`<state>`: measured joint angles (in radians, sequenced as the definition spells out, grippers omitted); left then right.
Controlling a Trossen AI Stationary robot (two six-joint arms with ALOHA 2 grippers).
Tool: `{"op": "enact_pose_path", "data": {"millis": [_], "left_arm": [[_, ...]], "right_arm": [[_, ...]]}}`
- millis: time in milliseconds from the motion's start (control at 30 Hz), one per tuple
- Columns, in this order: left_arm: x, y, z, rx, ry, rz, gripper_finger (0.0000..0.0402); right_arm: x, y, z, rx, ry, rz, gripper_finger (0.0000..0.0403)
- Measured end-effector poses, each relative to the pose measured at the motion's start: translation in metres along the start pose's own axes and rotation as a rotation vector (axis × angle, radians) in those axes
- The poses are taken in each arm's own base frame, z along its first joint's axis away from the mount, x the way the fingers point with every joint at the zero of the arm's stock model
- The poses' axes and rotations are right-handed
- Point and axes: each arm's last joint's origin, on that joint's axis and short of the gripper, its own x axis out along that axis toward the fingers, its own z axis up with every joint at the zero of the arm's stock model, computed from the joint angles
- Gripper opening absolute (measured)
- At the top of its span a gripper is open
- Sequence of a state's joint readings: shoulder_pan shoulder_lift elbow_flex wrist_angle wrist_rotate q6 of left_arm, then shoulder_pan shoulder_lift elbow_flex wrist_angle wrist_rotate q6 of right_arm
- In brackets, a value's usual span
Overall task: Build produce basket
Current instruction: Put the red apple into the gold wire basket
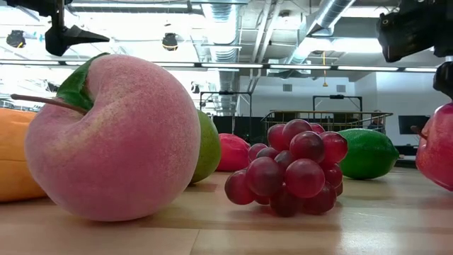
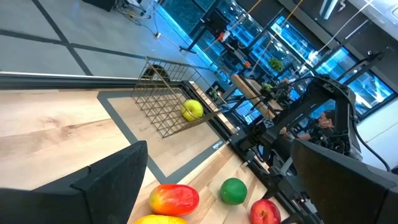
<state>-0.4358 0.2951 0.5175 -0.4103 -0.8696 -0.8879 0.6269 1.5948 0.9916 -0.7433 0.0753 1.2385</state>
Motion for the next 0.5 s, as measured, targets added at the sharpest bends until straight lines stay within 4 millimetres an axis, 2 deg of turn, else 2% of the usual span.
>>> {"op": "enact_pose_path", "data": {"millis": [167,367,500], "left_arm": [[0.0,0.0,0.0,0.0,0.0,0.0,0.0385],[0.0,0.0,0.0,0.0,0.0,0.0,0.0385],[0.0,0.0,0.0,0.0,0.0,0.0,0.0385]], "right_arm": [[-0.004,0.005,0.0,-0.005,-0.002,0.006,0.0294],[-0.01,0.011,0.003,0.016,-0.011,0.031,0.0289],[-0.026,0.019,0.007,0.012,-0.021,0.064,0.0288]]}}
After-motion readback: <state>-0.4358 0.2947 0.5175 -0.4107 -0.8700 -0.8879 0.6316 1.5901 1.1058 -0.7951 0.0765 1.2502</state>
